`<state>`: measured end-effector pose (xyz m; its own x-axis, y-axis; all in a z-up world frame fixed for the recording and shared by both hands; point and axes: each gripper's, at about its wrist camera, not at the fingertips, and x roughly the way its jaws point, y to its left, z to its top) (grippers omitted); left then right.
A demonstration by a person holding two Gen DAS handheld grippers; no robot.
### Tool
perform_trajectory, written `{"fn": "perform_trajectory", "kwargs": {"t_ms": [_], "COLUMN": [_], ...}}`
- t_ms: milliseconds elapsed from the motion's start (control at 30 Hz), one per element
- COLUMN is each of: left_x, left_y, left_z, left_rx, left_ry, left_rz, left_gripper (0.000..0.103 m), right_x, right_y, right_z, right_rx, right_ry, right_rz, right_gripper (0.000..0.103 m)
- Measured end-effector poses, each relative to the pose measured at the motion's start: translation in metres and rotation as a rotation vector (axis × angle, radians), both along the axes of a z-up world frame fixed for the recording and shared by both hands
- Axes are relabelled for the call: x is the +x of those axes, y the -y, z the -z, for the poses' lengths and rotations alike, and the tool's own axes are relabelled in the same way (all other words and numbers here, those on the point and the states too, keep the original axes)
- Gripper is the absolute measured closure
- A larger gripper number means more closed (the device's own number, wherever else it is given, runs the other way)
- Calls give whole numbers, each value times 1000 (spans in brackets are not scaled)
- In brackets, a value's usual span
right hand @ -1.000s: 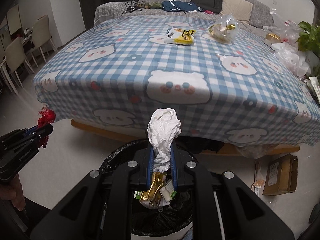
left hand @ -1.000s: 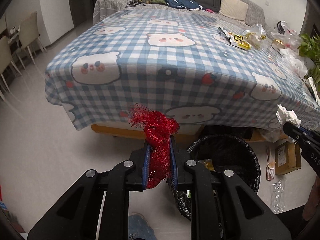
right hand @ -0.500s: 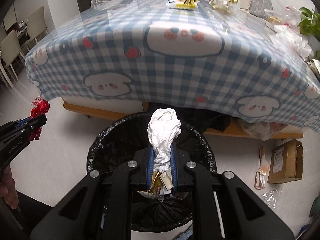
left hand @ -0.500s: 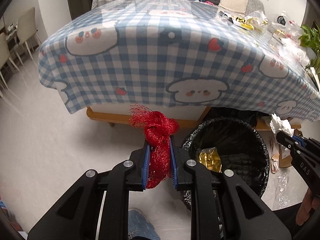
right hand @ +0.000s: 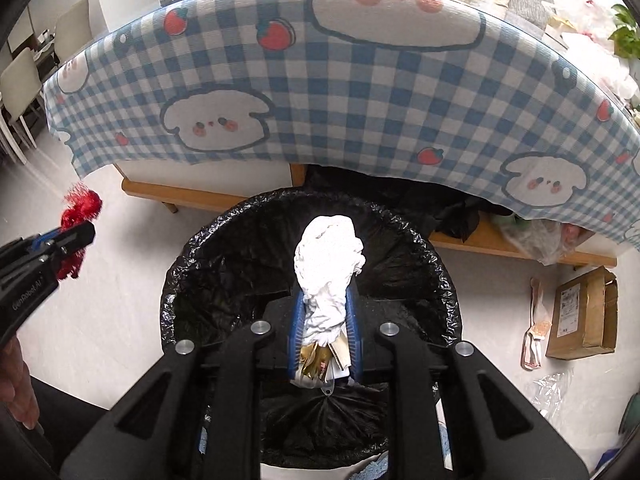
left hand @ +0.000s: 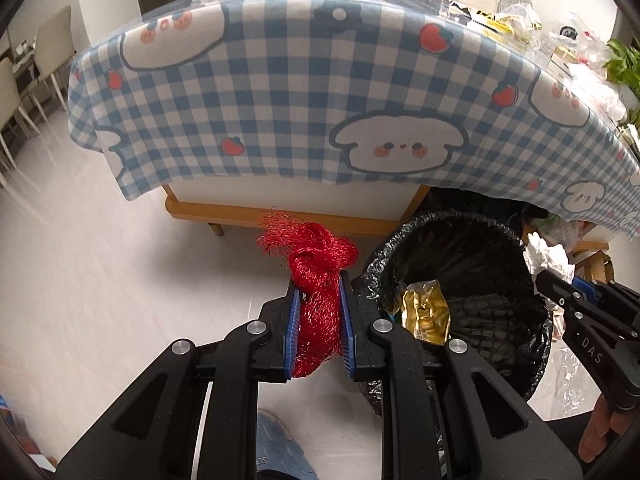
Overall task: Collect trash
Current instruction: 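Open the right tool to drop the tissue while the left tool drops the red net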
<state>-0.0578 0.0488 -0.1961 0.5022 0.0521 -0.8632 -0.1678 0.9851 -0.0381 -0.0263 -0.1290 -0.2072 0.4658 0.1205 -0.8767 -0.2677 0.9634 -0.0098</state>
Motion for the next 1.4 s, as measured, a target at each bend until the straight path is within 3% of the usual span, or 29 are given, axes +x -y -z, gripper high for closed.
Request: {"fn": "perform_trajectory", "kwargs": {"t_ms": [433,733,900,1400], "left_x": [4,14,20,27], "left_y": [34,71,92,150], "left_z": [-11,-19,-26,-22], "left_rx": [-3,-9,-18,-14], "left_ry": [7,13,21,13], "left_rz": [46,96,120,200], "left_gripper": [86,86,86,85], "right_x": [-1,2,8,9], "right_y": [19,56,89,162], "right_z": [-16,-36,-52,-72], "right_rx": [-2,-13,-4,-57], "right_ry": [50,84,96,131], "right_rz": [29,74,133,227], "right_gripper": [35,14,8,8]}}
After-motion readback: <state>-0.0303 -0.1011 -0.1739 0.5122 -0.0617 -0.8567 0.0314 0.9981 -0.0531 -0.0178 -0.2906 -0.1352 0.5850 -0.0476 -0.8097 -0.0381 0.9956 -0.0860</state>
